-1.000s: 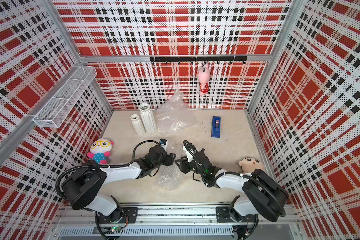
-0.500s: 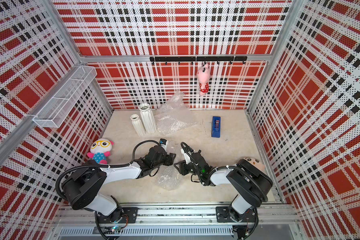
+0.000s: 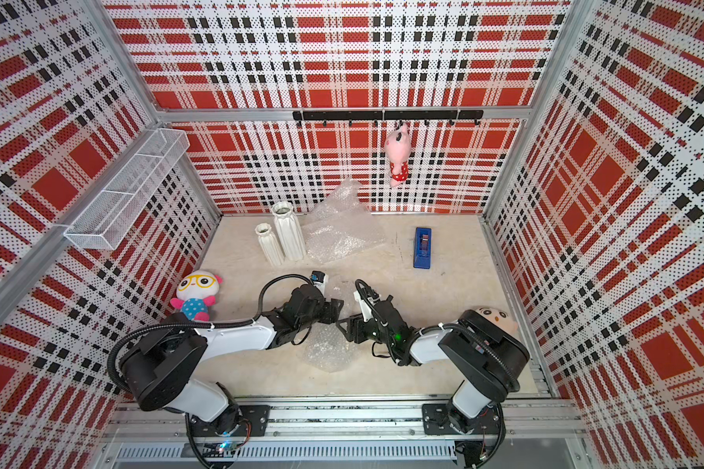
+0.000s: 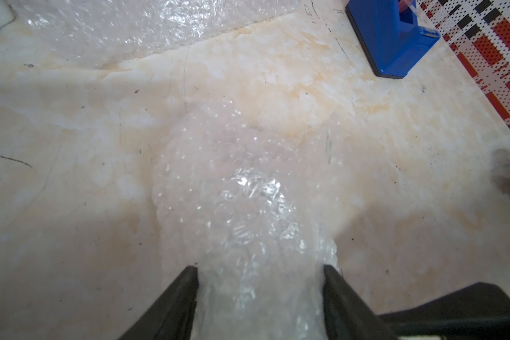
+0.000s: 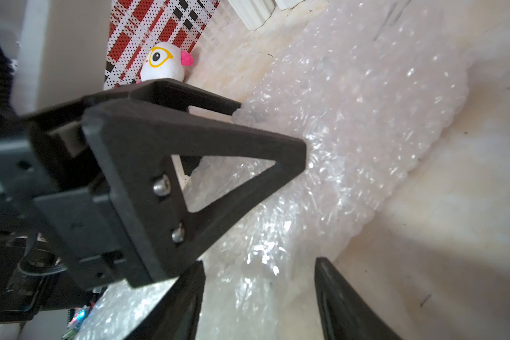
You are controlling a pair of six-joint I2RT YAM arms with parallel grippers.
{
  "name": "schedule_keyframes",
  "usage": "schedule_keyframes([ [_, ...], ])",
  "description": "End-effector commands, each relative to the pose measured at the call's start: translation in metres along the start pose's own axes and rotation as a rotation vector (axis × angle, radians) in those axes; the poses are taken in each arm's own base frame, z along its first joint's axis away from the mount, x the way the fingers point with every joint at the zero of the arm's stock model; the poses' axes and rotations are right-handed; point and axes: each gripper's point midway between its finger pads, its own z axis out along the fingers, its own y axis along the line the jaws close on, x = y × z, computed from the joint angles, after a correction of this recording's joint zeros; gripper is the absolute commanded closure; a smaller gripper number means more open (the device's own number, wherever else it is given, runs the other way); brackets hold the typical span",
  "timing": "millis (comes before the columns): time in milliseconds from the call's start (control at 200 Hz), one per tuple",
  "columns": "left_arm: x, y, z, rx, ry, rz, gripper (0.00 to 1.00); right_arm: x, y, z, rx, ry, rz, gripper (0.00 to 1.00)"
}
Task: Wrap vases in bubble wrap
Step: Stick the tape on the bubble wrap.
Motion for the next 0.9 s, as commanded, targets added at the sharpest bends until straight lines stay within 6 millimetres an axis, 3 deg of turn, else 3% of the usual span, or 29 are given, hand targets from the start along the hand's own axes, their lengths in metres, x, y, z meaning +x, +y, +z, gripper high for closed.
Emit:
schedule_keyframes([
  [0, 0.025, 0.006, -0.003, -0.024, 0.084, 0.012, 0.33, -0.023, 0.024, 0.002, -0.049, -0.068, -0.077, 0.33],
  [220, 0.018, 0.009, -0.006, -0.030, 0.071, -0.015, 0.32, -0.038, 0.027, -0.015, -0.032, -0.115, -0.101, 0.28],
  [366, 0.004, 0.009, -0.011, -0.022, 0.044, -0.051, 0.28, -0.046, 0.008, -0.037, 0.069, -0.136, -0.141, 0.26],
  [666, -0.014, -0.008, -0.017, -0.052, 0.049, -0.041, 0.00, -0.061, -0.031, -0.075, 0.284, -0.182, -0.205, 0.24],
  [892, -0.019, -0.016, -0.018, -0.145, 0.095, -0.015, 0.02, -0.064, -0.039, -0.085, 0.332, -0.207, -0.217, 0.22],
])
